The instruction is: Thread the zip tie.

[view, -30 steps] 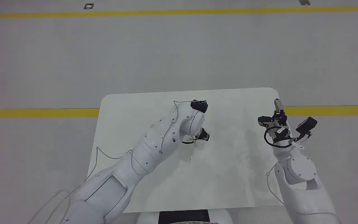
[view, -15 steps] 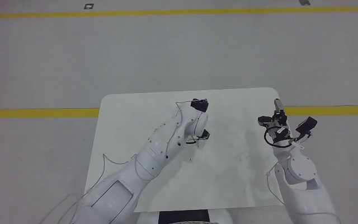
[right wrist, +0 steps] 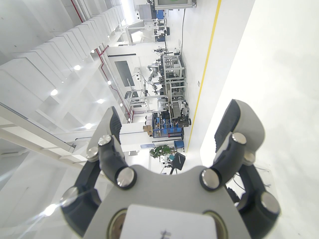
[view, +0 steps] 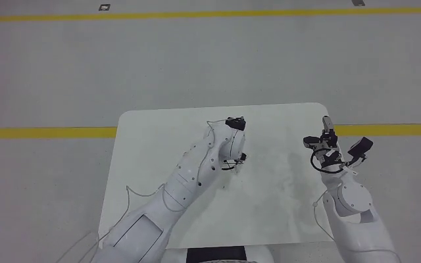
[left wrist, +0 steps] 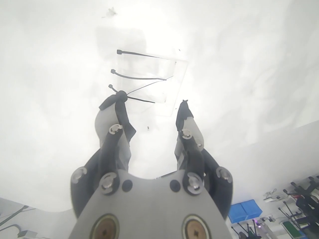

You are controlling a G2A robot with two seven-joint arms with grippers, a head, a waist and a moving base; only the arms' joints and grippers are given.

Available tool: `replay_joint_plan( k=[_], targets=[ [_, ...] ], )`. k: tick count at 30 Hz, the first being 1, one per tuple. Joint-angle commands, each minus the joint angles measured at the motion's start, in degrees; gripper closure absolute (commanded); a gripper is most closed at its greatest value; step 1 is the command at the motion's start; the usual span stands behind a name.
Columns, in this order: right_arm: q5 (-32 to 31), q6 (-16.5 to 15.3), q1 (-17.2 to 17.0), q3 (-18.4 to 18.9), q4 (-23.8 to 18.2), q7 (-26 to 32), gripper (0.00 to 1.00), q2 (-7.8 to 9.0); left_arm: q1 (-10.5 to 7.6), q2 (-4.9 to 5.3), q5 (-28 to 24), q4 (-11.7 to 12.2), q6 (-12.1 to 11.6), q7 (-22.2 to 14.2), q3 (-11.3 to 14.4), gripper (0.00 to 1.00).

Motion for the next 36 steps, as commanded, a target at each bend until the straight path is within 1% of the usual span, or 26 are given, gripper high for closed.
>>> replay_joint_plan(
  k=[1, 3, 7, 18, 22, 27, 31, 36],
  targets=[
    [0.00, 0.00, 0.00, 0.00, 0.00, 0.00, 0.00, 0.00, -0.19, -0.28, -0.04, 1.04, 0.00, 0.34, -0.02, 0.58],
    [0.00, 0.00, 0.00, 0.00, 0.00, 0.00, 0.00, 0.00, -0.45, -0.52, -0.05, 2.18, 0.00, 0.85, -0.04, 0.59],
    [0.00, 0.00, 0.00, 0.00, 0.00, 0.00, 0.00, 0.00, -1.39, -1.10, -0.31, 5.34, 0.00, 2.33, -0.15, 0.61],
    [0.00, 0.00, 0.00, 0.00, 0.00, 0.00, 0.00, 0.00, -3.64, -2.80, -1.42, 11.66, 0.00, 5.47, -0.06, 0.67],
    [0.00, 0.00, 0.00, 0.00, 0.00, 0.00, 0.00, 0.00, -4.36, -3.34, -1.34, 13.38, 0.00, 6.47, -0.12, 0.69],
    [0.00, 0.00, 0.00, 0.00, 0.00, 0.00, 0.00, 0.00, -4.91, -4.06, -0.94, 15.34, 0.00, 7.68, -0.41, 0.75],
    [0.00, 0.00, 0.00, 0.00, 0.00, 0.00, 0.00, 0.00, -5.42, -4.72, -0.74, 16.84, 0.00, 8.42, -0.28, 0.74],
    [0.00, 0.00, 0.00, 0.00, 0.00, 0.00, 0.00, 0.00, -5.94, -5.52, -0.47, 18.85, 0.00, 9.94, -0.43, 0.80]
  ],
)
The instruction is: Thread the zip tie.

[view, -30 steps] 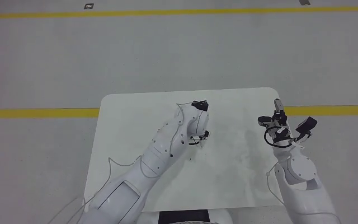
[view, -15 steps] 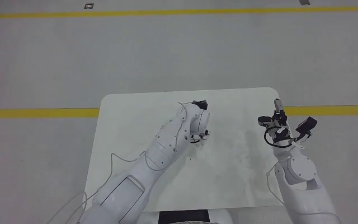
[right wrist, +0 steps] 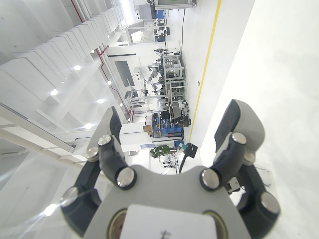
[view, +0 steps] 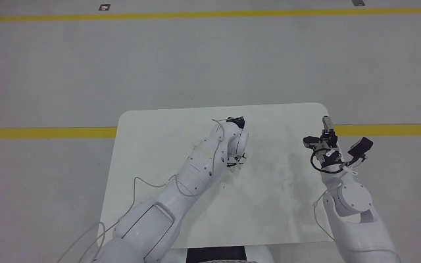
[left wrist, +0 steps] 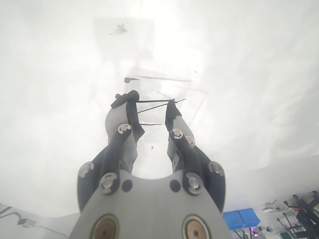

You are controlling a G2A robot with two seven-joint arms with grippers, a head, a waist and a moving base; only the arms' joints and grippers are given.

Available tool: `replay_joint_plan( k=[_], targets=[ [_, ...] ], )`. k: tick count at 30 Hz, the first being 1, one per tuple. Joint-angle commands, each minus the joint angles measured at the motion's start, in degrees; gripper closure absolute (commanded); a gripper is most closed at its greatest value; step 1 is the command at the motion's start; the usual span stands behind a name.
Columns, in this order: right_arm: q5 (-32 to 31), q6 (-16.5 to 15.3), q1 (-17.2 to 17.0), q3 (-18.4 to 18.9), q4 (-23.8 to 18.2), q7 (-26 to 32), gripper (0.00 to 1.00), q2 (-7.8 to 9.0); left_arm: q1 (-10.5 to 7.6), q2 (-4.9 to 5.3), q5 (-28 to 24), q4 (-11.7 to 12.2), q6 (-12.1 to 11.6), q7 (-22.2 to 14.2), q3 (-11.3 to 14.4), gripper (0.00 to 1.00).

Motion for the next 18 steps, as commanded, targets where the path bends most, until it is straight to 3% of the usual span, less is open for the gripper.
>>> replay_joint_plan(
  k=[1, 4, 18],
  targets=[
    [0.00, 0.00, 0.00, 0.00, 0.00, 0.00, 0.00, 0.00, -0.18, -0.29, 0.00, 0.74, 0.00, 0.50, -0.08, 0.84],
    [0.00, 0.00, 0.00, 0.00, 0.00, 0.00, 0.00, 0.00, -0.52, -0.75, 0.02, 1.80, 0.00, 0.96, -0.12, 0.86],
    [0.00, 0.00, 0.00, 0.00, 0.00, 0.00, 0.00, 0.00, -1.53, -2.12, 0.60, 4.78, 0.00, 1.22, -0.07, 0.77]
  ],
)
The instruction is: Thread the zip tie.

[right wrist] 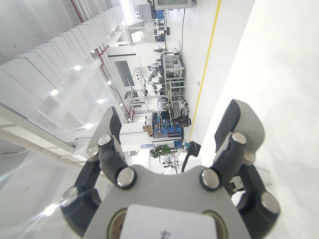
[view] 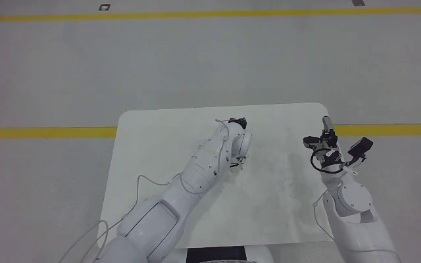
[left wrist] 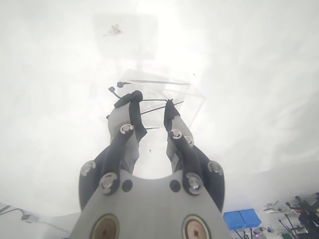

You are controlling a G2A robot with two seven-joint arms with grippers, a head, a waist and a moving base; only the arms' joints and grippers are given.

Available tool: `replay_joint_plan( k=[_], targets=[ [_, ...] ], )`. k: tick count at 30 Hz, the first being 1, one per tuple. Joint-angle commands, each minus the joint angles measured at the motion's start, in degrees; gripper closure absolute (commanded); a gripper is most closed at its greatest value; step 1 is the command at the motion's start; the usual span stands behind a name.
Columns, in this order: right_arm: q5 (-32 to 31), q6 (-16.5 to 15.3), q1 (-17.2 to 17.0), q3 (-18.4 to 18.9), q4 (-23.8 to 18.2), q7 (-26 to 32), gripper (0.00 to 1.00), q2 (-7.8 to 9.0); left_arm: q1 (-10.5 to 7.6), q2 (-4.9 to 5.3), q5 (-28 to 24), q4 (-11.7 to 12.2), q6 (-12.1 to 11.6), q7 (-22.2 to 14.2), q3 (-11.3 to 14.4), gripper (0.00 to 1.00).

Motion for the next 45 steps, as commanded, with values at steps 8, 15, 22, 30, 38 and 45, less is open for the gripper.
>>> replay_joint_plan(
  k=[8, 15, 22, 30, 38, 45],
  targets=[
    [0.00, 0.00, 0.00, 0.00, 0.00, 0.00, 0.00, 0.00, -0.50, -0.69, 0.68, 1.55, 0.00, 0.18, -0.21, 0.78],
    [0.00, 0.00, 0.00, 0.00, 0.00, 0.00, 0.00, 0.00, -0.82, -1.15, 1.00, 2.70, 0.00, 0.47, -0.59, 0.78],
    [0.00, 0.00, 0.00, 0.00, 0.00, 0.00, 0.00, 0.00, -1.41, -1.66, 0.84, 3.97, 0.00, 0.93, -0.72, 0.77],
    [0.00, 0.00, 0.00, 0.00, 0.00, 0.00, 0.00, 0.00, -1.71, -2.04, -0.32, 4.73, 0.00, 2.98, -1.35, 0.72],
    [0.00, 0.00, 0.00, 0.00, 0.00, 0.00, 0.00, 0.00, -1.75, -2.25, -0.58, 5.21, 0.00, 3.83, -1.75, 0.69],
    [0.00, 0.00, 0.00, 0.00, 0.00, 0.00, 0.00, 0.00, -1.70, -2.43, -1.06, 5.06, 0.00, 4.16, -1.43, 0.73]
  ],
)
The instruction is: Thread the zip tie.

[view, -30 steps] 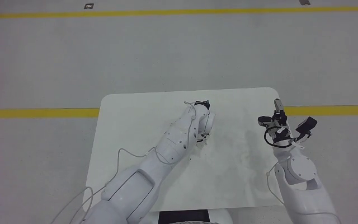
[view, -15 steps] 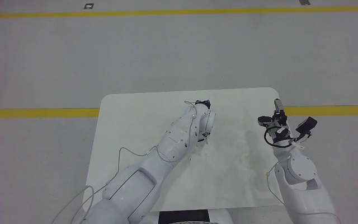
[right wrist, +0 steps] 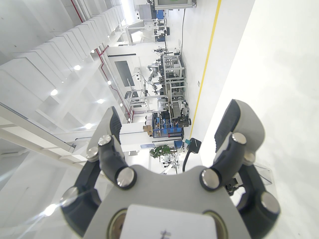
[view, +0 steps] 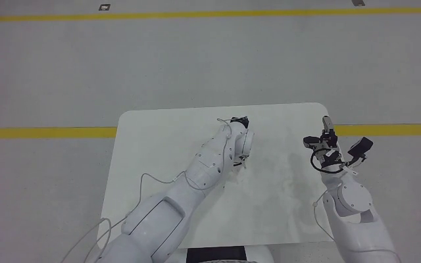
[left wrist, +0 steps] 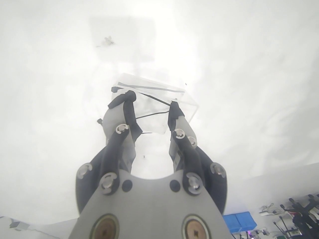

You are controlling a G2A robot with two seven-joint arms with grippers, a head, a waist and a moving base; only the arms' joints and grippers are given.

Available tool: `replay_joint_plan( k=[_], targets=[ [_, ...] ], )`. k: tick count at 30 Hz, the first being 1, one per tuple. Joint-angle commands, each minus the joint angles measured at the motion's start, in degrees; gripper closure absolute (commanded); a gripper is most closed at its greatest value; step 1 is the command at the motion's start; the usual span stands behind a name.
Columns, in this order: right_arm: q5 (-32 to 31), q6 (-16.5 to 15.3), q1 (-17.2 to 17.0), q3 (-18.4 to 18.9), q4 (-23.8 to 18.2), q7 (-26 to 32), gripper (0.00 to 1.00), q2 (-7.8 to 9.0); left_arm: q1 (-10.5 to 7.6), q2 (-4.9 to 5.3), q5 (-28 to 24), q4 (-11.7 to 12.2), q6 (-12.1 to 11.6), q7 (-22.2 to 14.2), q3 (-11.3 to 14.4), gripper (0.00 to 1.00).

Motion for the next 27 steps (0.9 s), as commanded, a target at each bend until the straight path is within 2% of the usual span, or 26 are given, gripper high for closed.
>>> replay_joint_plan(
  k=[1, 6, 10, 15, 24, 27],
  targets=[
    [0.00, 0.00, 0.00, 0.00, 0.00, 0.00, 0.00, 0.00, -0.02, -0.01, -0.07, 0.07, 0.00, -0.10, 0.12, 0.74],
    [0.00, 0.00, 0.00, 0.00, 0.00, 0.00, 0.00, 0.00, -0.28, -0.07, -0.49, 0.78, 0.00, -0.57, 0.43, 0.76],
    [0.00, 0.00, 0.00, 0.00, 0.00, 0.00, 0.00, 0.00, -0.40, 0.04, -1.10, -0.34, -0.09, -1.53, 0.72, 0.71],
    [0.00, 0.00, 0.00, 0.00, 0.00, 0.00, 0.00, 0.00, 0.76, 0.82, 0.02, -4.27, 0.00, -3.60, 0.84, 0.69],
    [0.00, 0.00, 0.00, 0.00, 0.00, 0.00, 0.00, 0.00, 4.60, 2.36, 4.80, -12.78, 0.00, -10.91, 1.34, 0.73],
    [0.00, 0.00, 0.00, 0.00, 0.00, 0.00, 0.00, 0.00, 5.51, 2.80, 6.16, -14.64, 0.00, -13.07, 1.13, 0.71]
  ],
)
